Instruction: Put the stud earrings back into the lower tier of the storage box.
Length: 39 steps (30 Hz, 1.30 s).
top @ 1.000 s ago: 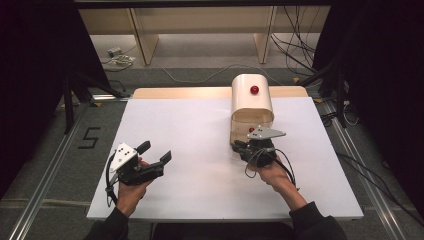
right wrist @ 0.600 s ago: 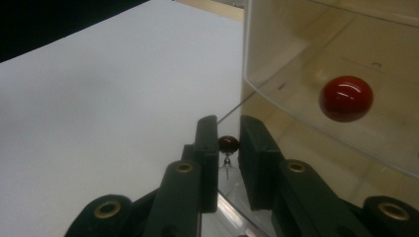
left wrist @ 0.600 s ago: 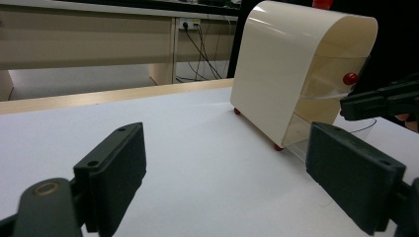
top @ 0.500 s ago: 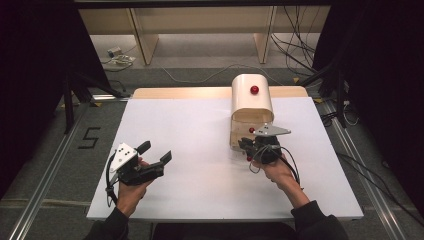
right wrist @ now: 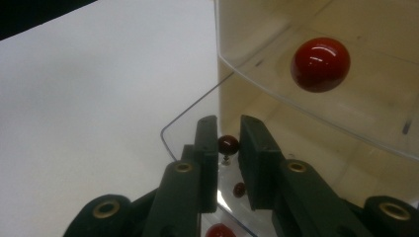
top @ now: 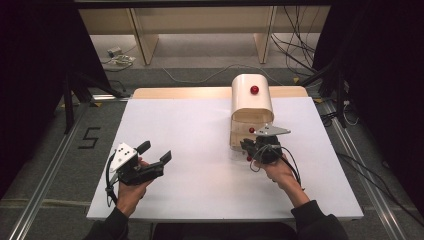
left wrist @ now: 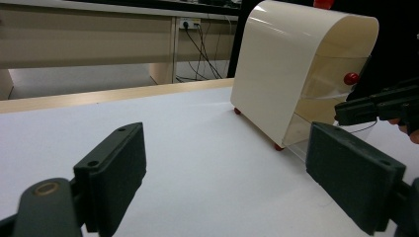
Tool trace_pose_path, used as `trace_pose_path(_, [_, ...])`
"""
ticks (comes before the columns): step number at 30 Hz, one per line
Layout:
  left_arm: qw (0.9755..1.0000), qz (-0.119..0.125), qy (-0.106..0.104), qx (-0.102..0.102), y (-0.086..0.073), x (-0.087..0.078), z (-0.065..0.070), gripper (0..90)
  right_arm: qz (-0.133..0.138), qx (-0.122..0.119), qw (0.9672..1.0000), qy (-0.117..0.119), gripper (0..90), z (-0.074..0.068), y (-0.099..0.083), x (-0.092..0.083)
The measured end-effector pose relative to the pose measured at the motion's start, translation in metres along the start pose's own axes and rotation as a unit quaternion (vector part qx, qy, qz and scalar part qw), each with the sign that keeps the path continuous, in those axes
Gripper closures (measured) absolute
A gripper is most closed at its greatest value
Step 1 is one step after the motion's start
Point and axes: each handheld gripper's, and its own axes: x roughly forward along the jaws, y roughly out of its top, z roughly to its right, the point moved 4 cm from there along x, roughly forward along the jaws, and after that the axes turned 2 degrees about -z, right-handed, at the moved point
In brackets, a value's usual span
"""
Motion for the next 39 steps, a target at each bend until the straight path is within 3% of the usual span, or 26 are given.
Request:
trace_pose_path(16, [1.0, 0.002, 0.0, -0.002, 0.0, 0.0, 0.0, 15.6, -0.005, -0.001, 1.0, 0.008, 68.7, -0.001, 0.0, -0.001])
trace_pose_path(26, [1.0, 0.0, -0.001, 0.0, 0.0, 0.0, 0.0, 15.6, 0.016, -0.004, 0.9994, 0.032, 54.4, -0.01, 0.008, -0.01])
trace_pose_path(39, [1.0, 0.001, -0.001, -0.003, 0.0, 0.0, 0.0, 15.6, 0.04, 0.018, 0.998, 0.044, 41.9, -0.014, 0.012, -0.017])
